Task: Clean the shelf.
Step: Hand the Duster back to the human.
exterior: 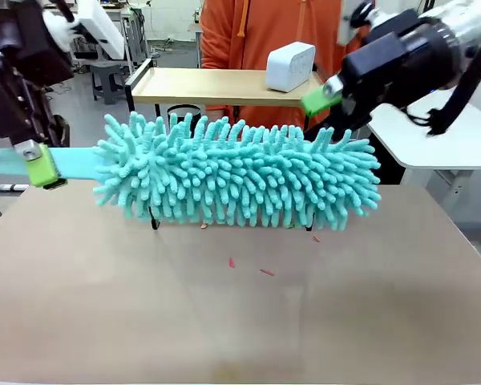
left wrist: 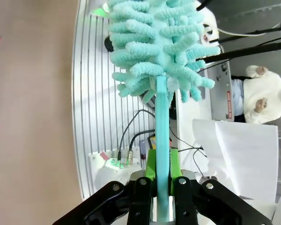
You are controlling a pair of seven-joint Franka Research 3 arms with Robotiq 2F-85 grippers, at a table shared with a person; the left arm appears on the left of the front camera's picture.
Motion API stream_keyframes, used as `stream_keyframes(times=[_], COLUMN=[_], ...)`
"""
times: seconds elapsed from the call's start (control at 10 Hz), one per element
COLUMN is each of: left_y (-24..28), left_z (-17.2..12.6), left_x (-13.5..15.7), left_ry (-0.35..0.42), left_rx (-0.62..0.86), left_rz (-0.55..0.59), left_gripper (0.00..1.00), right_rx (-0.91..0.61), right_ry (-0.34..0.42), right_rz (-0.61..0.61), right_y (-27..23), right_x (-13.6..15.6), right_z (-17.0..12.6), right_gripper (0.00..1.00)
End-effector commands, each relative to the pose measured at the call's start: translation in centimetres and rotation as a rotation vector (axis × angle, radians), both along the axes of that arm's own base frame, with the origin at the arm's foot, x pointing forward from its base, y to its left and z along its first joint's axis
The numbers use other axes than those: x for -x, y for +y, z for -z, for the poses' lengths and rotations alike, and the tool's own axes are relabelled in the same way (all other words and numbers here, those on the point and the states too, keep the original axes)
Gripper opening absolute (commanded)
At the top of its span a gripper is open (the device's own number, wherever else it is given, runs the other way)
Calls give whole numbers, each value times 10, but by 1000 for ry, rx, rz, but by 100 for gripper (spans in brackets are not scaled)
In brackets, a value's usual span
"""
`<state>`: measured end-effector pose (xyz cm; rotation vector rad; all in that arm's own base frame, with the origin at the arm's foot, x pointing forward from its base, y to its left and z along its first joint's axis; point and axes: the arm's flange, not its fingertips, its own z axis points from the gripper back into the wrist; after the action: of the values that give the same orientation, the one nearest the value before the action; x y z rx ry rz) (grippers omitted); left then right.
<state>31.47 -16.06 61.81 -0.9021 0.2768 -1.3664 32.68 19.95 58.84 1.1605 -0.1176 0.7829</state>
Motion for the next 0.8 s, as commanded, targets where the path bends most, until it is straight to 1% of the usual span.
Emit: stream_keyframes(times=[0.0, 0.2, 0.4, 0.7], left_y=[1, -1, -2, -3], left_z=[-5, -3, 0, 2], left_x=[-9, -12, -17, -16], left_ry=[7, 11, 15, 18], left_rx=[26, 37, 17, 19], left_rz=[56, 56, 42, 37], left_gripper=[12, 12, 12, 12], right_rx=[100, 143, 137, 179], right_ry=[-4, 0, 3, 6], right_rz=[-107, -183, -232, -264], right_y=[9, 14, 12, 16], right_x=[4, 12, 15, 18], right_z=[5, 15, 13, 16], right_gripper=[100, 100, 100, 100])
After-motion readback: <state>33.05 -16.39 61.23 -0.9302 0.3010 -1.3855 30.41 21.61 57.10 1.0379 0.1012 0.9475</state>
